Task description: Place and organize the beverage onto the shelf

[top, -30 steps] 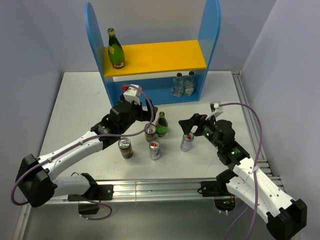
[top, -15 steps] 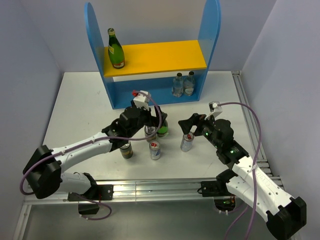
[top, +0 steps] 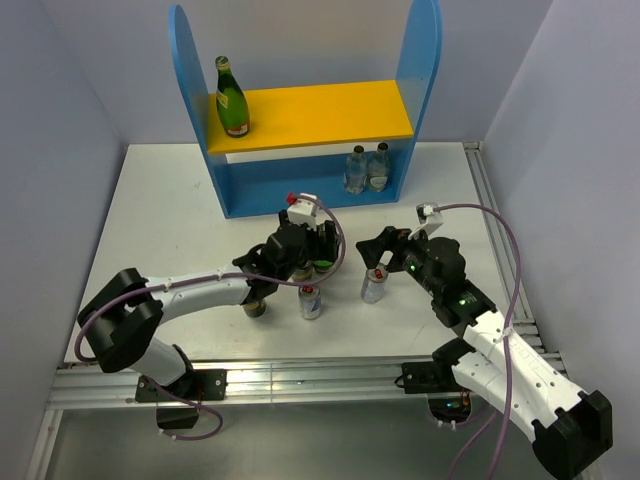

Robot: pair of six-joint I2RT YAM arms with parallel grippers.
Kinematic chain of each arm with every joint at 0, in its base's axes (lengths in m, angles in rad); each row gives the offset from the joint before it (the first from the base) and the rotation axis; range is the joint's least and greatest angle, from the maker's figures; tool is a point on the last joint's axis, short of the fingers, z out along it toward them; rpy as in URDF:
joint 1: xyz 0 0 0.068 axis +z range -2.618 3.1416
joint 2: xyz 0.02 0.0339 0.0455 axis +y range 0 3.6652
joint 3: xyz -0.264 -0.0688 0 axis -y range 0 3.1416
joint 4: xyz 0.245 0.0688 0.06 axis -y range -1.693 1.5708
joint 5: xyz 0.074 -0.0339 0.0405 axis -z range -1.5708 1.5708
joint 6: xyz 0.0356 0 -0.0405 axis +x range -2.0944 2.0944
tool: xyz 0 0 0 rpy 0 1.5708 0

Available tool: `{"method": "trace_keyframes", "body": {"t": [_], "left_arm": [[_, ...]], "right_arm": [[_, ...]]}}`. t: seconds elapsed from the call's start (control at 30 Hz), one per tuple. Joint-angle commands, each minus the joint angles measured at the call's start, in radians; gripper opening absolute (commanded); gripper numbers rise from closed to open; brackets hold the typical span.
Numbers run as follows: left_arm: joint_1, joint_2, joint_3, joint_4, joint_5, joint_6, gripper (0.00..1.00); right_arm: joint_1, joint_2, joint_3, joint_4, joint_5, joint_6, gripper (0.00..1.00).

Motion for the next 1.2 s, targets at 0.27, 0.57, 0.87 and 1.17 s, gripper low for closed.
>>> {"method": "trace_keyframes", "body": {"t": [0.27,0.57,0.87,1.17], "left_arm": [[-0.051,0.043,0.041,0.092,-0.260,0.038,0.77],[-0.059,0.092,0.066,0.095,-0.282,0.054,0.48],[-0.068,0.113,0.091,0.101,-0.305,0.066,0.00],[-0.060,0.095,0.299,-0.072,-0.386,0.168,0.00]], "right_arm": [[0.006,0.018,0.007,0.057,-0.008,0.001,0.97],[0.006,0.029,0.010,0.060,-0.008,0.001,0.97],[0.008,0.029,0.008,0.057,0.000,0.001,0.97],[0.006,0.014,0.005,0.054,0.003,-0.001,0.97]]}}
